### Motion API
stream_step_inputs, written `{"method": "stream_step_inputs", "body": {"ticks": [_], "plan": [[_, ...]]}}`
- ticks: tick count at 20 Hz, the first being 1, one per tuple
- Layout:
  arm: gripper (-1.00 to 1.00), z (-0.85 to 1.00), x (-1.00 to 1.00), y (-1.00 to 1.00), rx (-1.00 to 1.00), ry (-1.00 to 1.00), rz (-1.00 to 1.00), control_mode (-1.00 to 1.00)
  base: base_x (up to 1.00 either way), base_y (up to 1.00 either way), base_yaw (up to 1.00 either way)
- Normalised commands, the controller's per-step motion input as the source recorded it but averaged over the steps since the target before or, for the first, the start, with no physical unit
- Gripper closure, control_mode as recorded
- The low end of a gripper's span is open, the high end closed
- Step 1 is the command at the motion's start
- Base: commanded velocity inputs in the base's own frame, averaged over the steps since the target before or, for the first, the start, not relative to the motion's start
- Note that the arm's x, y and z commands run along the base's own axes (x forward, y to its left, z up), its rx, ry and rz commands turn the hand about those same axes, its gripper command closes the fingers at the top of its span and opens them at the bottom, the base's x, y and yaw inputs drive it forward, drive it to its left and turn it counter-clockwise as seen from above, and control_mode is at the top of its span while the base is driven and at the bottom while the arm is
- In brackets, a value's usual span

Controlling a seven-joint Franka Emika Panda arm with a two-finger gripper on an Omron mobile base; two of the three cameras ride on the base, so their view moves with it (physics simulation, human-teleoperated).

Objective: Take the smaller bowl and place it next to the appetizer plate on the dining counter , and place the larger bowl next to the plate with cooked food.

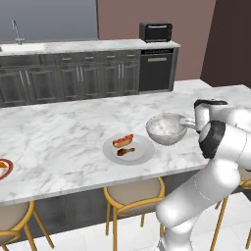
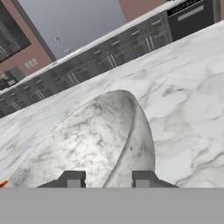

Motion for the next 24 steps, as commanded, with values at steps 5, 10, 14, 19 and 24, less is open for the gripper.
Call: {"method": "stream_step_inputs", "body": {"ticks": [5,10,14,19,24], "plan": [[1.0,-0.37,0.1,-0.04,0.0,0.0,0.02,-1.0,0.0,0.0,0.0],[-1.0,0.26,-0.14,-0.04,0.0,0.06,0.01,-1.0,0.0,0.0,0.0],[-1.0,0.96,-0.22,-0.33,0.0,0.1,0.01,-1.0,0.0,0.0,0.0],[-1.0,1.0,-0.23,-0.05,-0.08,0.13,0.0,-1.0,0.0,0.0,0.0],[-1.0,0.57,-0.65,0.2,-0.27,0.29,0.01,-1.0,0.0,0.0,0.0]]}}
